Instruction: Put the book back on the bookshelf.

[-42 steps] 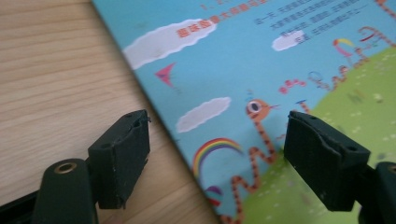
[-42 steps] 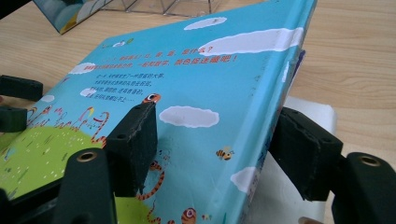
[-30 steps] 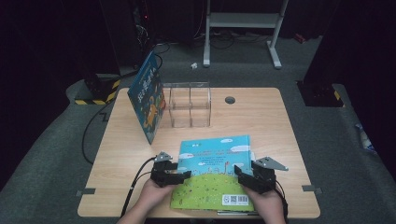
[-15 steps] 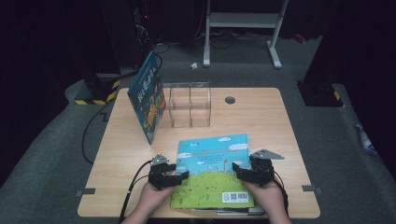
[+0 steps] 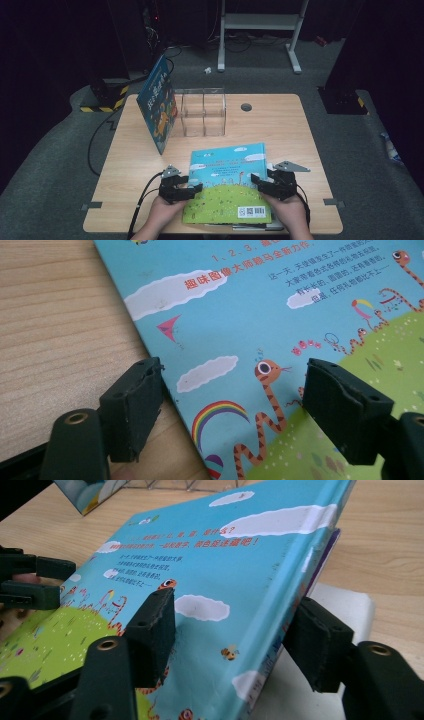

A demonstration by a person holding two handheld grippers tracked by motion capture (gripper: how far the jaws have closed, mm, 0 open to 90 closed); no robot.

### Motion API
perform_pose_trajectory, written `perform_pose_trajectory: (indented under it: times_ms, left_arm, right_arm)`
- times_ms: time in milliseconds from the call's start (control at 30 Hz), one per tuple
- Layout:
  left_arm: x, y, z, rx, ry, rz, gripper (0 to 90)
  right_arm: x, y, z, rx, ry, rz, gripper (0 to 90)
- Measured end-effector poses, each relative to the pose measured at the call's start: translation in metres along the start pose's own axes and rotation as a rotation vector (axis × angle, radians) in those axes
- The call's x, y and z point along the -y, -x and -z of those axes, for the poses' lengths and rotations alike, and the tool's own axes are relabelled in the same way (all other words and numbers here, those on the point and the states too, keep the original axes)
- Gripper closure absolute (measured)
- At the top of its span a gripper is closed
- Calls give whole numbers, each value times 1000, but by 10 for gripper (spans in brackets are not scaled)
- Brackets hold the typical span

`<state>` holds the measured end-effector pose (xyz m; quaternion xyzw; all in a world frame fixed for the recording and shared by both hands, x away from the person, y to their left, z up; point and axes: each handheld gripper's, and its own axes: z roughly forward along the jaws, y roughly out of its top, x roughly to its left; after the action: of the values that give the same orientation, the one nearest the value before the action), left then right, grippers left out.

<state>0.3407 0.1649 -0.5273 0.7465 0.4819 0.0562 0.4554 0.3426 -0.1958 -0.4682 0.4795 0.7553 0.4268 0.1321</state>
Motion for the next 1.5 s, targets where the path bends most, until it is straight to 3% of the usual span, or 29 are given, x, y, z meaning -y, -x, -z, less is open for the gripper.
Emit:
perform_pose_trajectory:
  times_ms: [533, 733, 867, 1000, 1200, 1500]
  left_arm:
    - [-1, -4, 0, 19, 3, 23, 165]
    - [-2, -10, 2, 67, 12, 69, 110]
    - [-2, -14, 4, 108, 20, 92, 112]
    - [-3, -15, 7, 148, 30, 89, 161]
    - [-6, -19, 22, 130, 45, 92, 188]
    - [-9, -27, 47, 60, 134, 81, 259]
  right_arm:
    - [7, -6, 13, 5, 83, 87, 458]
    - [8, -12, 20, 10, 138, 136, 458]
    - [8, -17, 24, 13, 166, 160, 458]
    - [5, -21, 27, 15, 185, 183, 458]
    - [1, -33, 27, 8, 217, 212, 457]
    - [-18, -53, 17, 17, 242, 228, 454]
